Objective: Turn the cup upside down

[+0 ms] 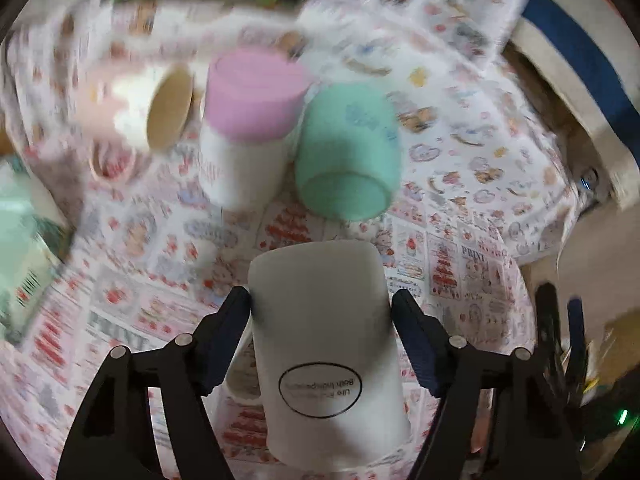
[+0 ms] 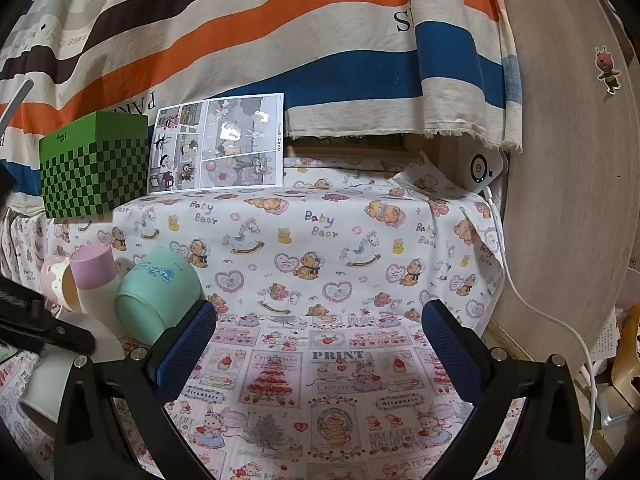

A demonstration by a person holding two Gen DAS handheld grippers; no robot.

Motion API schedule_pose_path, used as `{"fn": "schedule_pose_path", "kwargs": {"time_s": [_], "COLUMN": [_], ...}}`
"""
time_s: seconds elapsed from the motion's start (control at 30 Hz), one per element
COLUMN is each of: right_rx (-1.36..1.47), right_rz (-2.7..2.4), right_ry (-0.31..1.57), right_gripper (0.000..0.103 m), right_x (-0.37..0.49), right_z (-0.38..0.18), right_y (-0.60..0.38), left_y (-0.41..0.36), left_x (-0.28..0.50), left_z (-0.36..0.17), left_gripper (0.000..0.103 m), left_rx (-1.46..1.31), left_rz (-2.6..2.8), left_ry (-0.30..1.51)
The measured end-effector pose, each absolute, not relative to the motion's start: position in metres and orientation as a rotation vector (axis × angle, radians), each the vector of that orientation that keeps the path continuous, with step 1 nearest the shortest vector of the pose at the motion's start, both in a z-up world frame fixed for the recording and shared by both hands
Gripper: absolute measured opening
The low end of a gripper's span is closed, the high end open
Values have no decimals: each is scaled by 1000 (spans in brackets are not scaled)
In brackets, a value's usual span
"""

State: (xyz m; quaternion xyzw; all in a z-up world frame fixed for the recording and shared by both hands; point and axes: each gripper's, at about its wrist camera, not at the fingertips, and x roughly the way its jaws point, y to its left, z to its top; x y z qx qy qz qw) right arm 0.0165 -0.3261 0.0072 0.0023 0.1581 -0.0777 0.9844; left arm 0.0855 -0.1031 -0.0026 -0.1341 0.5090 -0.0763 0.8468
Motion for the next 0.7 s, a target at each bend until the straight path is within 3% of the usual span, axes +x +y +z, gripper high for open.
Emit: {"fn": "schedule_pose_path", "kwargs": {"time_s": [0.2, 0.4, 0.47, 0.5, 0.7], "right_rx": [-10, 2, 13, 14, 13], "right_rz": [-152, -161, -172, -175, -170], "right_ry": [335, 320, 316, 314, 316], "right_gripper": [103, 103, 103, 103, 103], "right_x": [20, 16, 15, 15, 14], "right_z": [6, 7, 7, 8, 8], "right_y": [-322, -324, -326, -327, -328], "left_y": [-115, -107, -109, -112, -112], "left_x": [63, 53, 51, 50, 37], "left_z": [30, 34, 33, 32, 37], "left_gripper": [68, 63, 40, 3, 3], "left_rx": [-39, 6, 30, 49, 17], "left_rz": [-127, -119, -99, -96, -190], "left_ry": [915, 851, 824, 819, 777]}}
